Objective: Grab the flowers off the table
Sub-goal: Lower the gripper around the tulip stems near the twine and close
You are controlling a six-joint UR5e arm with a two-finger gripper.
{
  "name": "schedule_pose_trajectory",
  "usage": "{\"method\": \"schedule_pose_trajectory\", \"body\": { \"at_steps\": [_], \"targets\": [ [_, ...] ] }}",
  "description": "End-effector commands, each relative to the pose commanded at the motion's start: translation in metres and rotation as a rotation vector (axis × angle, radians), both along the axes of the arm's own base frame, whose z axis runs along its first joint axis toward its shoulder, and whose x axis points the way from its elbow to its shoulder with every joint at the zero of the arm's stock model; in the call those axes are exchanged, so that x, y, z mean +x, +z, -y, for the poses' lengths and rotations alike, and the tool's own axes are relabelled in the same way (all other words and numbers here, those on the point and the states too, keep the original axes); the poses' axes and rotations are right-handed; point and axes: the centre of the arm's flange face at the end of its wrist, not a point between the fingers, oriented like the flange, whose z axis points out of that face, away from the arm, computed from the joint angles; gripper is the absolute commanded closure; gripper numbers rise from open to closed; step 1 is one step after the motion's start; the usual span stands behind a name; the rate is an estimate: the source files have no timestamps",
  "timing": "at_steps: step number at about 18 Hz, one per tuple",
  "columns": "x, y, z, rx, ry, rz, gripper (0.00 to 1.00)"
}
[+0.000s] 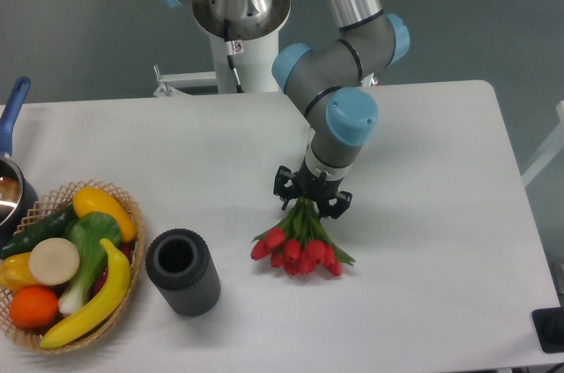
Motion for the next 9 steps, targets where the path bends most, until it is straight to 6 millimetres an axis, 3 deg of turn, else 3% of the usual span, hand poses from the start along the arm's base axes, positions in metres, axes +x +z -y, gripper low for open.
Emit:
{"method": "schedule_pose_trajectory", "body": {
  "at_steps": [9],
  "targets": [
    [0.0005,0.0066,0.0001,0.006,0.006,-0.007,0.6]
  ]
}}
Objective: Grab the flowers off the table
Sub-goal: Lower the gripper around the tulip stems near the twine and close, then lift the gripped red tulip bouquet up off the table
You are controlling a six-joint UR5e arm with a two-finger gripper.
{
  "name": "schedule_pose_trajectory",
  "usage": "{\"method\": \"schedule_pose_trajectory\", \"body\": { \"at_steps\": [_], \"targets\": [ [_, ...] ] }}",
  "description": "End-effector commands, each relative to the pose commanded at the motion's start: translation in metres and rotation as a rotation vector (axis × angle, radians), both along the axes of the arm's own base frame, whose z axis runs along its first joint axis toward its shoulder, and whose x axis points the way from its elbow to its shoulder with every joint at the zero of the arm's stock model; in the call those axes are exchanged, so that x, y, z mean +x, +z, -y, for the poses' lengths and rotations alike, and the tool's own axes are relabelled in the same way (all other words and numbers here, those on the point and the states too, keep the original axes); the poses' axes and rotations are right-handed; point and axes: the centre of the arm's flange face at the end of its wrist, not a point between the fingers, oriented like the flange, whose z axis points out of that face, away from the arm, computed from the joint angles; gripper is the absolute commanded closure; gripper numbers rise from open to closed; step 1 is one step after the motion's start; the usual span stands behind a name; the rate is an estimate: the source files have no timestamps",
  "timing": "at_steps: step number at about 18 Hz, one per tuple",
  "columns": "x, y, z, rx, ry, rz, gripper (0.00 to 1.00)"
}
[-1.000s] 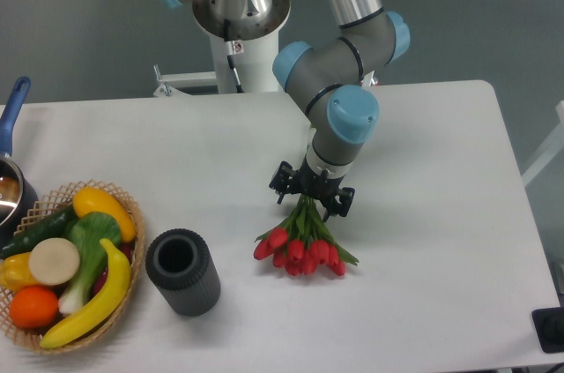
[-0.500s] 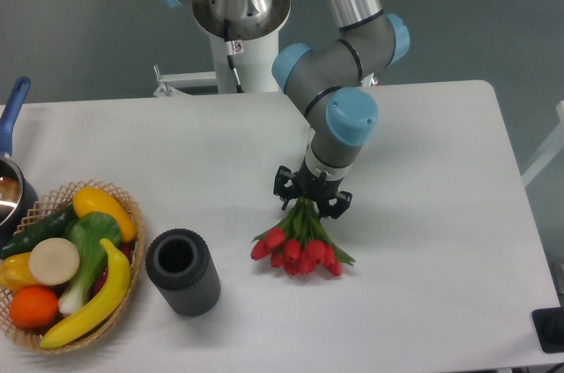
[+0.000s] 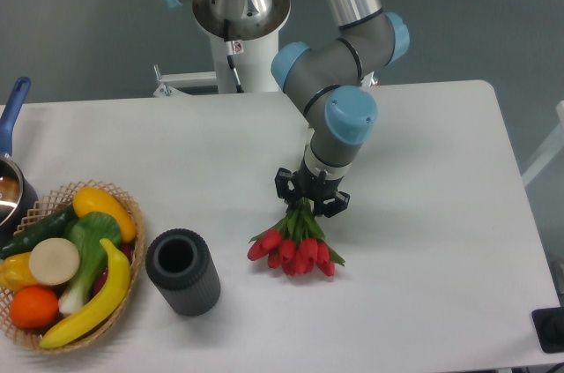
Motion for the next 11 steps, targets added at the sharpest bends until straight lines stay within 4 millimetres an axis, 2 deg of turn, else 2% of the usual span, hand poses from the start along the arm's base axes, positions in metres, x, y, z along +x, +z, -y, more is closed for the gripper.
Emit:
{"method": "schedule_pose_trajectory", "body": {
  "at_steps": [8,10,11],
  "targets": [
    [-0.001,0.008,0.002,0.005,0.005,-0.011,0.61],
    [-0.002,0.018,0.003,0.016,0.006,-0.028,0.62],
    [-0.002,0.03,0.004,0.028,0.008,-0.044,0.62]
  ]
}}
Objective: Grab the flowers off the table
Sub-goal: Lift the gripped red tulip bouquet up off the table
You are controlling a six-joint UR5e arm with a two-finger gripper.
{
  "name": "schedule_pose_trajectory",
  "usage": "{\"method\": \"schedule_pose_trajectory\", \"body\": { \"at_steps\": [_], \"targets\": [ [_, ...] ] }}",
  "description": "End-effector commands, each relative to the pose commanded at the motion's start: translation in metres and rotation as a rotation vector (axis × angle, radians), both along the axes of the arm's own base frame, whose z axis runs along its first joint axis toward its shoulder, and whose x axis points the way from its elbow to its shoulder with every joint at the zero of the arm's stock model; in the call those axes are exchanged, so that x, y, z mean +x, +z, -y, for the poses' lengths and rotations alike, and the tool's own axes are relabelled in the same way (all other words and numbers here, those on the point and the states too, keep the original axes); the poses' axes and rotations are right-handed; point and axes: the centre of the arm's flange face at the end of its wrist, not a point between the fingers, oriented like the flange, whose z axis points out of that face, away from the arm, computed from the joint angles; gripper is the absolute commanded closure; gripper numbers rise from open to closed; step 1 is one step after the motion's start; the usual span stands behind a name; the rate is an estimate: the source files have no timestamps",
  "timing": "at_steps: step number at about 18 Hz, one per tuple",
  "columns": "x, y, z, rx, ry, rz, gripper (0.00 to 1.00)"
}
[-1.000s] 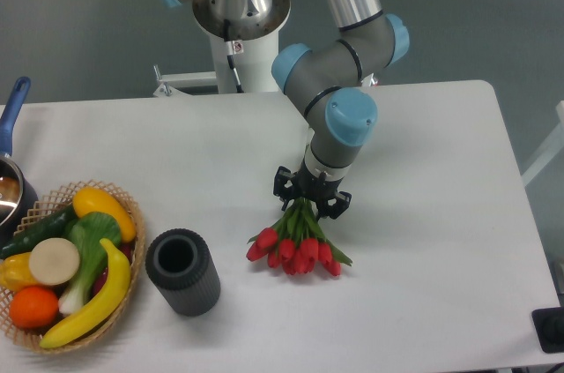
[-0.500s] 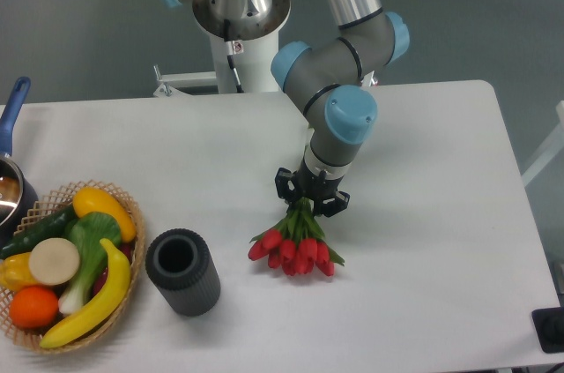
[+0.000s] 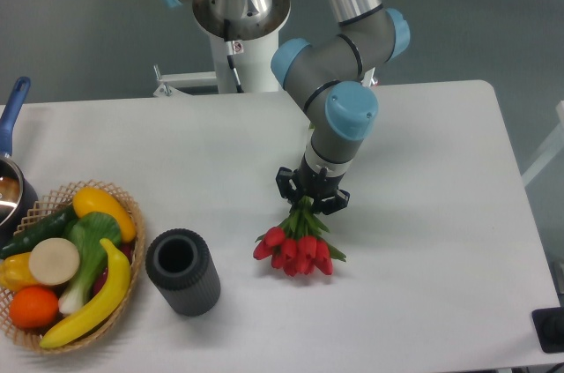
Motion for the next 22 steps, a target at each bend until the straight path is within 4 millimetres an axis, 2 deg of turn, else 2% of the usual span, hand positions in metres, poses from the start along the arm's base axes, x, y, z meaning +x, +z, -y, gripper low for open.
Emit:
{"method": "schedule_pose_trajectory", "body": {
  "at_steps": [2,6,11,15,22],
  "targets": [
    [-0.001,0.028,0.002,0.029,0.003,-0.044,0.61],
    [-0.005,0.069,0.002,0.071,0.006,-0.112,0.61],
    [0.002,0.154,0.002,0.201,0.003,-0.214,0.61],
    [-0.005,0.208,-0.011,0.329,-0.017,-0.254,0.61],
    [-0.004,0.271,-0.031,0.558,-0.088,-0.24,0.61]
  ]
}}
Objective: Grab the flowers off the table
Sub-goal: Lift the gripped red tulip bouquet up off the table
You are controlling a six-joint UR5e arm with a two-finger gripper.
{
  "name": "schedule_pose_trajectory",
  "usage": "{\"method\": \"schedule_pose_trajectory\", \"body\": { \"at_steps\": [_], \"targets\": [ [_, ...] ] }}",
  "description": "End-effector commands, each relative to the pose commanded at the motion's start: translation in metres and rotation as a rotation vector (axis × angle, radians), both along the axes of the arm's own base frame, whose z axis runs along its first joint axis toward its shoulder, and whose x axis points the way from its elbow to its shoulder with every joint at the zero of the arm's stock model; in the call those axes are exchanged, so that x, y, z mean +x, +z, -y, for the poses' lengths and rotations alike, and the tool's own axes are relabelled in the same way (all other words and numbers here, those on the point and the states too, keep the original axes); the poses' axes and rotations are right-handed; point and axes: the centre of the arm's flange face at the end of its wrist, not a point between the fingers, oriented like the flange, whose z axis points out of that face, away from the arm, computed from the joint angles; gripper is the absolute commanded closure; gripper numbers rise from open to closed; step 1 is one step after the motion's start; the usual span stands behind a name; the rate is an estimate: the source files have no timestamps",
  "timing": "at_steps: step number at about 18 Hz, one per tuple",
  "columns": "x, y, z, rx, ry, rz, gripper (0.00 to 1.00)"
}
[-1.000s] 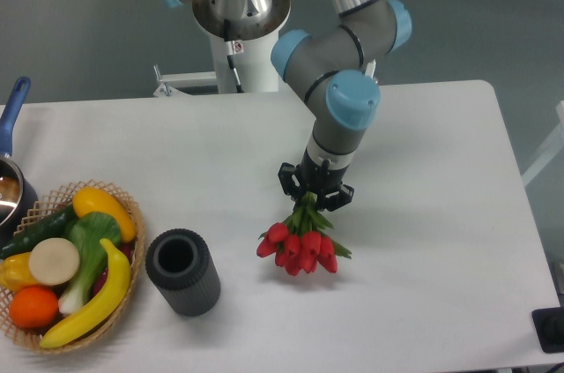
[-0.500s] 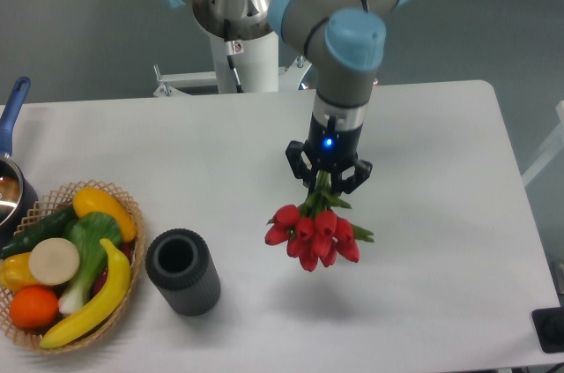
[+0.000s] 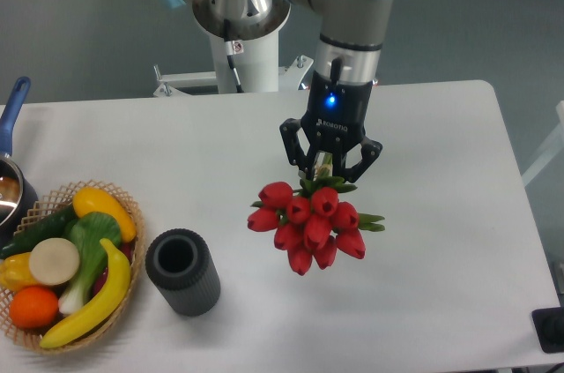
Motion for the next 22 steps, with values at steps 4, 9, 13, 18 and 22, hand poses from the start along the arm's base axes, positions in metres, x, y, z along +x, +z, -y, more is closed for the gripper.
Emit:
{"method": "schedule_pose_trajectory", "body": {
  "at_steps": [4,9,13,18,22],
  "targets": [
    [-0.008,0.007,0.004,0.132,-0.057,0.079,0.61],
    [-0.021,0.011,0.02,0.202,-0.055,0.119,0.61],
    [-0.021,0.006,0.023,0.201,-0.052,0.127,0.61],
    [-0.02,0.007,0.023,0.201,-0.053,0.127,0.61],
    [-0.018,0.009,0.021,0.202,-0.055,0.128,0.61]
  ]
}}
